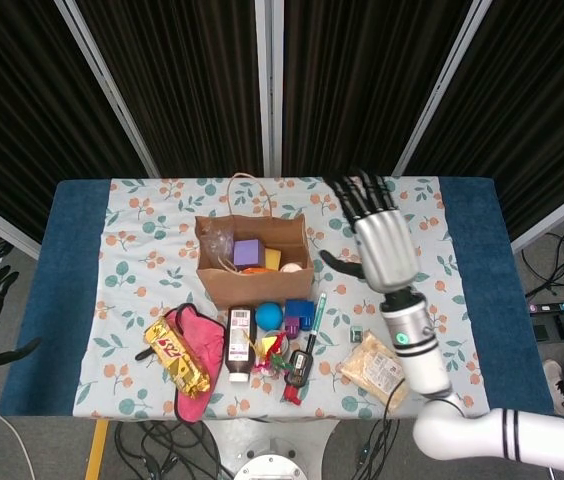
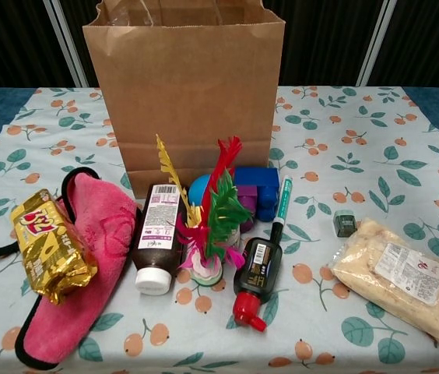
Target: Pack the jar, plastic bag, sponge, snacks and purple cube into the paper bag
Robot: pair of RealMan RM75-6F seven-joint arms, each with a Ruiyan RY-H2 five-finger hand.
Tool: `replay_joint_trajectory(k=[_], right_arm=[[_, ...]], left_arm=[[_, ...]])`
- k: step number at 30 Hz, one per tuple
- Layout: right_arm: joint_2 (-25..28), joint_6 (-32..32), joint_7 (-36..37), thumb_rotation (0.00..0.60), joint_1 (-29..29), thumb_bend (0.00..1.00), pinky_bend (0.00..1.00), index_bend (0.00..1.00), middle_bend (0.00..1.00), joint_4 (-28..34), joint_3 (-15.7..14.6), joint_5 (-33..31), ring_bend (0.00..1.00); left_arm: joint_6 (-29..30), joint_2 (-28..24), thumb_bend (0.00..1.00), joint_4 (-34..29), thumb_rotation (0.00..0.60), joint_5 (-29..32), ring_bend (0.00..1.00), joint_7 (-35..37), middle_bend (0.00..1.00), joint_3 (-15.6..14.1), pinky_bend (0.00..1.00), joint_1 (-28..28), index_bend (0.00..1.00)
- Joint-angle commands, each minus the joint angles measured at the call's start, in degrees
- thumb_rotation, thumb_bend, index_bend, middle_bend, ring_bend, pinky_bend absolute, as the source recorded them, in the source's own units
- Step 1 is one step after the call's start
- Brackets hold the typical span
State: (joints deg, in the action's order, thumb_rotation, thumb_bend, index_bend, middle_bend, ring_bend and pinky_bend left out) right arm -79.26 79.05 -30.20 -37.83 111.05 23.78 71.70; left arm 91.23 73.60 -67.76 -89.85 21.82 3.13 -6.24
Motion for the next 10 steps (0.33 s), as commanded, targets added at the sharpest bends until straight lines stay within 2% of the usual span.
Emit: replay_joint_trajectory(k=[1,5,10], right_arm=[[10.7,10.2,-2.7,0.6,13.1,0.0,0.0,0.1,0.15,0.0,-11.1,9.5,0.0],[13.8,13.8,4.3,0.6,21.6,0.0,0.0,0.1,0.12,-8.8,-18.1,10.0,0.0],[12.1,11.5,17.5,0.6,25.7,0.0,0.0,0.1,0.1,-21.8,-22.1,9.9,0.0]], left_arm=[[0.0,-0.1,0.1,-0.5,0.6,-0.5,0.06,-1.0,0.16,-0.3,0.2,-0.1,0.1],[-0.1,-0.2,0.1,-1.4,0.6,-0.8,0.06,-2.3,0.16,-0.6,0.2,-0.2,0.1],[0.1,-0.1,0.11,-1.8,0.6,-1.2,0.06,-3.4,0.16,-1.0,0.2,-0.1,0.1]])
